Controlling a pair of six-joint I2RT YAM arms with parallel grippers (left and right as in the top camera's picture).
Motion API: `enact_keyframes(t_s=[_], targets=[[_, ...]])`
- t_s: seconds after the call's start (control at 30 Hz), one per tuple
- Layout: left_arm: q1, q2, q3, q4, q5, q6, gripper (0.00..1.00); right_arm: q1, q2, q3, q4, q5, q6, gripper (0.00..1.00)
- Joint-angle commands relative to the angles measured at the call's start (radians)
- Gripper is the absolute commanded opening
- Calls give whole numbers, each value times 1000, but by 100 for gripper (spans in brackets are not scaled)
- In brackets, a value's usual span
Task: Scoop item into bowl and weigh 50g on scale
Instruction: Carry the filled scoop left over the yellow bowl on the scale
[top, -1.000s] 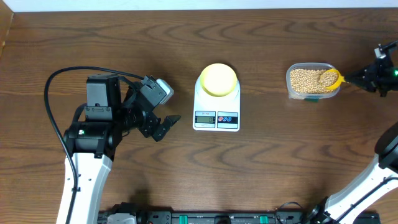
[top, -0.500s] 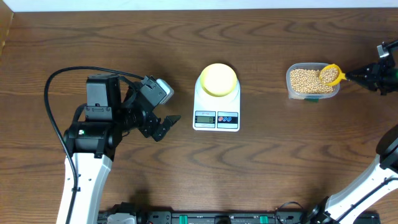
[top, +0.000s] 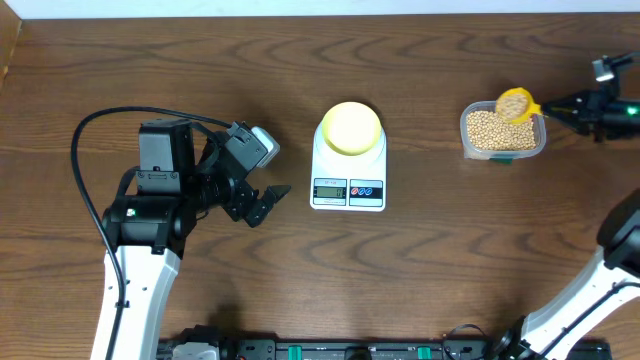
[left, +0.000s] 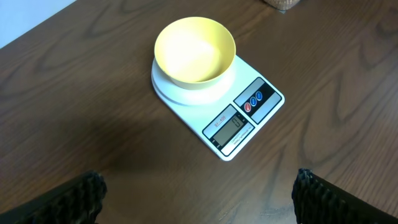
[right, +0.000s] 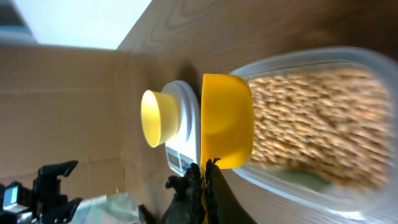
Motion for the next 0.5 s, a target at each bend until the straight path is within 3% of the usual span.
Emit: enact_keyframes(t_s=[0.0, 0.47], targets=[[3, 4, -3, 0, 13, 6, 97, 66, 9, -6, -3, -74, -23, 1], [3, 4, -3, 0, 13, 6, 98, 302, 9, -6, 21, -156, 18, 1]])
